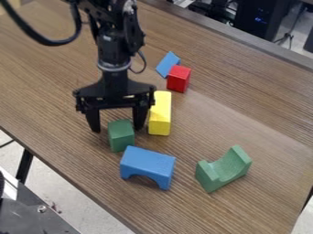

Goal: Put the green cube down next the blue arch

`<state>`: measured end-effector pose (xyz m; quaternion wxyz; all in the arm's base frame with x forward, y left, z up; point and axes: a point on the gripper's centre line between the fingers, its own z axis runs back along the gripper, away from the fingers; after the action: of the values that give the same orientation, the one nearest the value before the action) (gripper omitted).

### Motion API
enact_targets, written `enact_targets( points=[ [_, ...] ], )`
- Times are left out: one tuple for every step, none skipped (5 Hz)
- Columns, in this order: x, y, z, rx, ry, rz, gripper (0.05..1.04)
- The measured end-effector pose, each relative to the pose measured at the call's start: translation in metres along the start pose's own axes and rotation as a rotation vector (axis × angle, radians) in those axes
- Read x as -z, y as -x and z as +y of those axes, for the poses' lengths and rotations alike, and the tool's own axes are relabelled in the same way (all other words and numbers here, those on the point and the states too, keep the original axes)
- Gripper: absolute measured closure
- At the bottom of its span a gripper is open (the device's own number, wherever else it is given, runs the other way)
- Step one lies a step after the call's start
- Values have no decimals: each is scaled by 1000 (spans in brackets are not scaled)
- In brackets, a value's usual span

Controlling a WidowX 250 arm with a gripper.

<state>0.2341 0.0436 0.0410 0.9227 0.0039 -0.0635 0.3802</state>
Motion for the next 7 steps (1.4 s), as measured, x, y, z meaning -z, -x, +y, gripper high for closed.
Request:
enact_targets(
  points=[
    [-22,1,-11,48,32,-58,83],
    [-56,-7,-42,159,74,-137,83],
    [-62,-10,-72,290,54,-109,83],
    [-47,-10,-100,449,59,-42,83],
    [-32,-6,-117,568,70,25,83],
    [-30,-5,-121,601,93,23,83],
    [-30,-5,-121,604,93,23,83]
  ],
)
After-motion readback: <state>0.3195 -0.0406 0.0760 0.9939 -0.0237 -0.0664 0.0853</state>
